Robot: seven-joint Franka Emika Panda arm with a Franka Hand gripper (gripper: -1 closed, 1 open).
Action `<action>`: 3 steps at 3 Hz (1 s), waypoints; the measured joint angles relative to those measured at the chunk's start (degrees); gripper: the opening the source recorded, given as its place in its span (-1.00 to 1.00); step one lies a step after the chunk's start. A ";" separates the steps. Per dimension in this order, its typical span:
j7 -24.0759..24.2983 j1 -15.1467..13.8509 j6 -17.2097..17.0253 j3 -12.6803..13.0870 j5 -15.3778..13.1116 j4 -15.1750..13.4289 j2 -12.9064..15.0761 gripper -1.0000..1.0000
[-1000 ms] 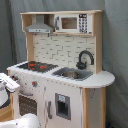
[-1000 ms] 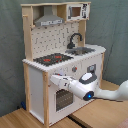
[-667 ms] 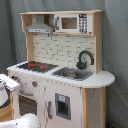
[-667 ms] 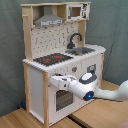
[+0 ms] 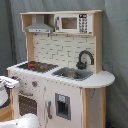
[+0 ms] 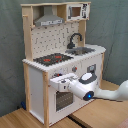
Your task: Play with the kitchen
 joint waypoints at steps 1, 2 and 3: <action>-5.71 -0.05 0.17 0.12 0.01 0.01 0.59 -1.00; -6.27 -0.05 0.17 0.15 0.05 0.01 0.69 -1.00; -6.27 -0.05 0.16 0.18 0.06 -0.02 0.70 1.00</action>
